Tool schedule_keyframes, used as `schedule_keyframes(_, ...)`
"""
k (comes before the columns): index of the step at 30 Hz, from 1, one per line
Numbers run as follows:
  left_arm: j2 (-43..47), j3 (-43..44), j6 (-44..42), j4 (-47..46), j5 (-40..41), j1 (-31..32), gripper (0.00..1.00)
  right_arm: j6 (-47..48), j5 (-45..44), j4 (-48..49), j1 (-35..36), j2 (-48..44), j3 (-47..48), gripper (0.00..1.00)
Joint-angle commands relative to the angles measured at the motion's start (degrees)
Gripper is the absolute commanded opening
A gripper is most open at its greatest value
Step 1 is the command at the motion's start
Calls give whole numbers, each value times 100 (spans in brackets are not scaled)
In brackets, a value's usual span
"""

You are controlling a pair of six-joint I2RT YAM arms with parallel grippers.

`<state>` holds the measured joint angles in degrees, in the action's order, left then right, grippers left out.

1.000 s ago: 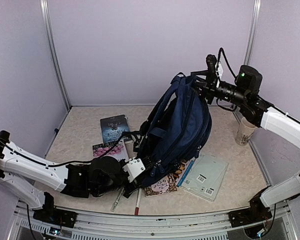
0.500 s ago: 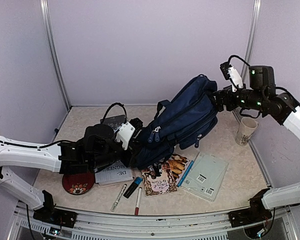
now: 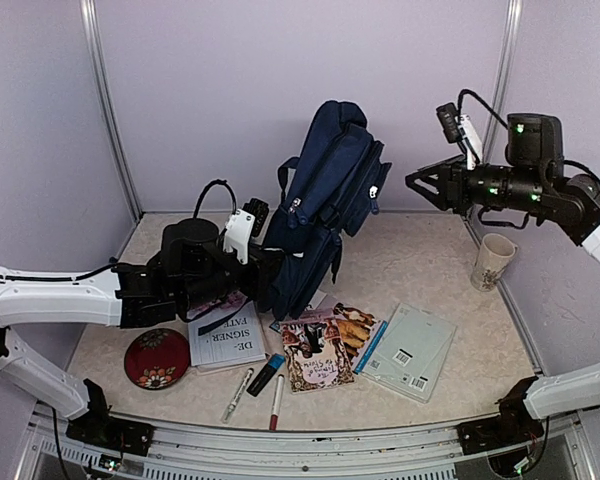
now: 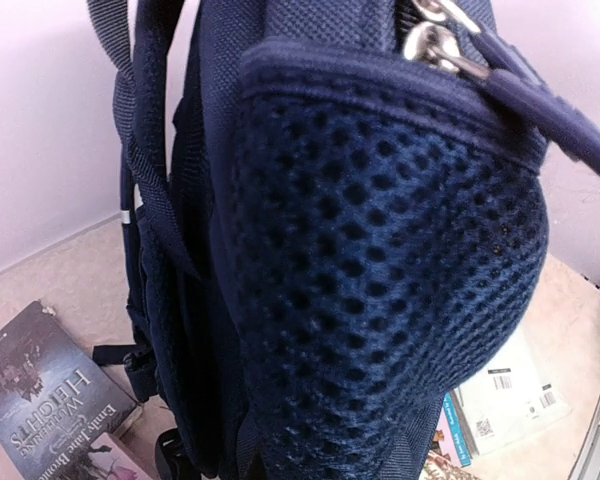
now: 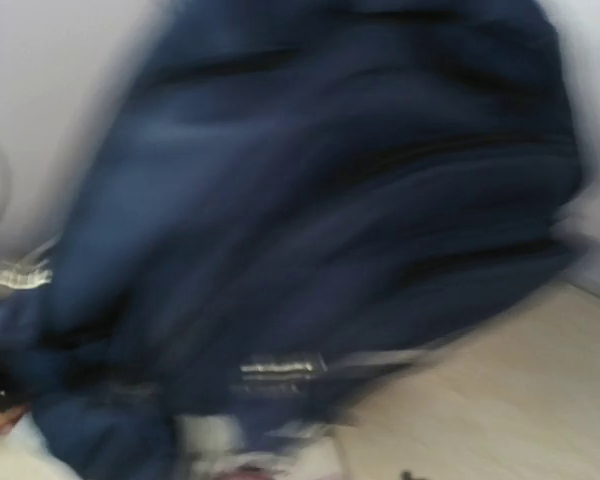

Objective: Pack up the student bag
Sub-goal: Pick up the largest pocket of the bag from the student bag.

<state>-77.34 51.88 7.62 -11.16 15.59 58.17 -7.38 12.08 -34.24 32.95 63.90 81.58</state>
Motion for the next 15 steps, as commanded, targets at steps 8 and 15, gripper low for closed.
schedule_keyframes(8,-43,243,-167,-1700,149,127,0,-708,-478,1218,2284,1472,301,34)
schedule_keyframes(15,-104,129,-189,-1782,167,183,0,-693,-545,1303,2279,2175,760,32)
